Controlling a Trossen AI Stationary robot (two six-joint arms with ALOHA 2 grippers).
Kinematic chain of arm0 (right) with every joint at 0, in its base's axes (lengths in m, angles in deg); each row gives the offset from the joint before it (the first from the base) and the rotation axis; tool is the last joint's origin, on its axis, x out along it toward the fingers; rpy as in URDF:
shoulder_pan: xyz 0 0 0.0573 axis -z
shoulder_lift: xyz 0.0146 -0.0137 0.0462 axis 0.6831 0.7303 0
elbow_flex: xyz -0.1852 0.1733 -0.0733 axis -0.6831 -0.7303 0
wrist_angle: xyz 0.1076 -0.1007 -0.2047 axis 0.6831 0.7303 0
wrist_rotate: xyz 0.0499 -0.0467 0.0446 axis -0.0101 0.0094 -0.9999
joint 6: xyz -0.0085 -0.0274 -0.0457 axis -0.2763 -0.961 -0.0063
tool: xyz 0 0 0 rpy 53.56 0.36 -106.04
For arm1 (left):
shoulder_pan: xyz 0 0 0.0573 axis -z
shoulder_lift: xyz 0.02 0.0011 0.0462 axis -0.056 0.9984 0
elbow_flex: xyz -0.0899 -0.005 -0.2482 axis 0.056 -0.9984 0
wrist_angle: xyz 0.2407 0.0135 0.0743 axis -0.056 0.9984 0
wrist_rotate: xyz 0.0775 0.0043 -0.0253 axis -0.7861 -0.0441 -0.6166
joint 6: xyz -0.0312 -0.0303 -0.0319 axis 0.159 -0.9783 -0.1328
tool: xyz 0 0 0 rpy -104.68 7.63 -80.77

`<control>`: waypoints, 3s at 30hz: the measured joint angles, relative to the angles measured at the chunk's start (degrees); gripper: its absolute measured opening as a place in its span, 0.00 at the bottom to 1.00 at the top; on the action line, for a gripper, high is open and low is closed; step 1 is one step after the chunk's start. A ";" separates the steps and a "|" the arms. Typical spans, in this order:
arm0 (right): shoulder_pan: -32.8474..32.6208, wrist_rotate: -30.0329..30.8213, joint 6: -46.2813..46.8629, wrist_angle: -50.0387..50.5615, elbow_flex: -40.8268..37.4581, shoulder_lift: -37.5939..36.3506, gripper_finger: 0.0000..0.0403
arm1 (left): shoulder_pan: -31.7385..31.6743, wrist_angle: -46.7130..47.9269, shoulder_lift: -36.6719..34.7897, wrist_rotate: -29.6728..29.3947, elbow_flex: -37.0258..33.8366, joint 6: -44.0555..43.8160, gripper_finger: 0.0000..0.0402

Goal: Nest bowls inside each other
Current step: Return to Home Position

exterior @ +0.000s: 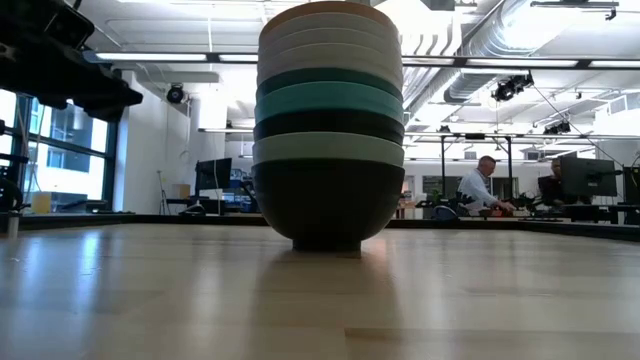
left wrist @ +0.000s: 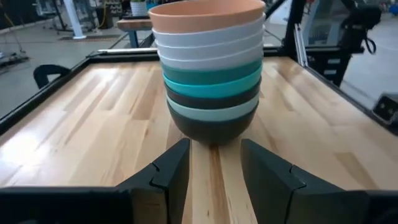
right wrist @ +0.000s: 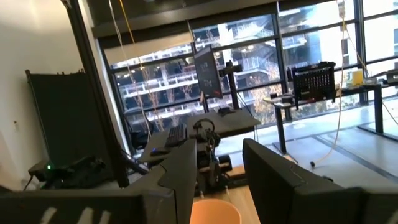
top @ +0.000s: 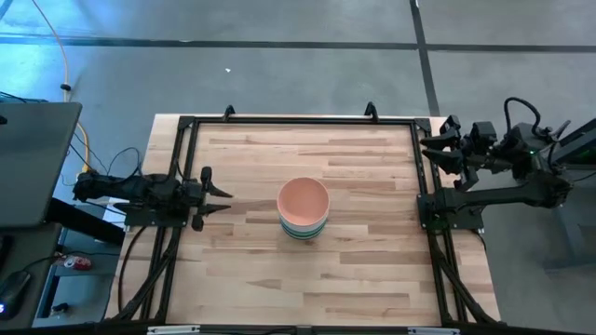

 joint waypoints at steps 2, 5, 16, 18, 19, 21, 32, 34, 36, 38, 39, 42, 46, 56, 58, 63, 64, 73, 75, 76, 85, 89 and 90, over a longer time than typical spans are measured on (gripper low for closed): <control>0.00 0.00 0.00 0.75 0.00 0.00 0.31 | 0.00 -0.55 0.01 -0.94 0.00 -1.24 0.33; 0.00 0.00 -0.01 1.64 0.00 0.00 0.31 | 0.00 -0.50 0.02 -1.19 0.00 -1.73 0.33; 0.00 0.00 -0.01 2.22 0.02 0.00 0.31 | -0.02 -0.41 0.02 -6.85 0.00 -4.75 0.33; 0.00 0.00 -0.01 2.22 0.02 0.00 0.31 | 0.00 -0.41 0.02 -5.04 0.00 -4.75 0.33; 0.00 -0.02 -0.01 2.22 0.02 0.00 0.31 | 0.04 -0.39 0.02 -3.84 0.00 -4.73 0.33; 0.00 -0.02 -0.01 2.20 0.02 0.00 0.31 | 0.04 -0.38 0.02 -2.73 0.00 -4.31 0.33; 0.00 -0.02 -0.01 2.18 0.02 0.00 0.31 | 0.04 -1.89 0.02 -0.20 0.00 -0.79 0.33; 0.00 -0.03 -0.01 2.18 0.02 0.00 0.31 | 0.02 -1.61 0.02 -0.67 0.02 -0.87 0.33; 0.00 -0.02 -0.13 2.18 0.02 0.00 0.31 | 0.02 -0.54 0.02 -2.11 0.02 -2.14 0.33; 0.00 -0.15 -0.43 2.18 0.02 0.00 0.31 | 0.02 -0.48 0.04 -4.59 0.02 -3.77 0.33; 0.00 -0.57 -0.44 2.18 0.02 0.00 0.31 | 0.02 -0.72 0.02 -5.54 0.02 -4.41 0.33; -0.02 -1.11 -0.47 2.18 0.02 0.00 0.31 | 0.00 -1.24 0.04 -4.51 0.02 -4.98 0.33; -0.02 -1.11 -0.45 2.65 0.04 0.00 0.31 | 0.02 -1.61 0.02 -3.69 0.04 -2.23 0.33; -0.02 -1.59 -1.43 3.44 0.04 0.00 0.31 | 0.02 -1.63 0.02 -3.63 0.04 -6.11 0.33; -0.02 -2.17 -1.50 3.44 0.04 0.00 0.31 | 0.02 -1.58 0.02 -3.61 0.04 -4.14 0.33; -0.02 -3.86 -1.70 3.51 0.04 0.00 0.31 | 0.02 -1.48 0.02 -3.65 0.04 0.77 0.33; -0.02 -3.95 -1.92 3.84 0.04 0.00 0.31 | 0.02 -1.43 0.02 -3.65 0.04 1.71 0.33; -0.02 -4.44 -4.97 -6.13 -11.34 0.15 0.31 | 0.02 -1.85 0.02 -3.76 0.04 6.32 0.33; 0.00 -4.85 -6.29 -9.82 -14.28 0.15 0.31 | 0.00 -1.49 0.02 -3.76 0.04 5.80 0.33; -0.02 -5.43 -6.80 -10.68 -15.48 0.15 0.31 | 0.00 -1.17 0.02 -3.76 0.04 5.65 0.33; -0.01 -12.73 -9.00 -9.90 -25.03 -8.15 0.31 | 0.00 -0.48 0.02 -3.67 0.02 0.68 0.33; -0.02 -17.56 -9.26 -11.56 -27.80 -15.08 0.31 | 0.00 -0.48 0.02 -3.65 0.02 0.65 0.33; -0.02 -18.35 -9.36 -11.41 -28.31 -16.60 0.31 | 0.00 -0.48 0.02 -3.65 0.02 0.64 0.33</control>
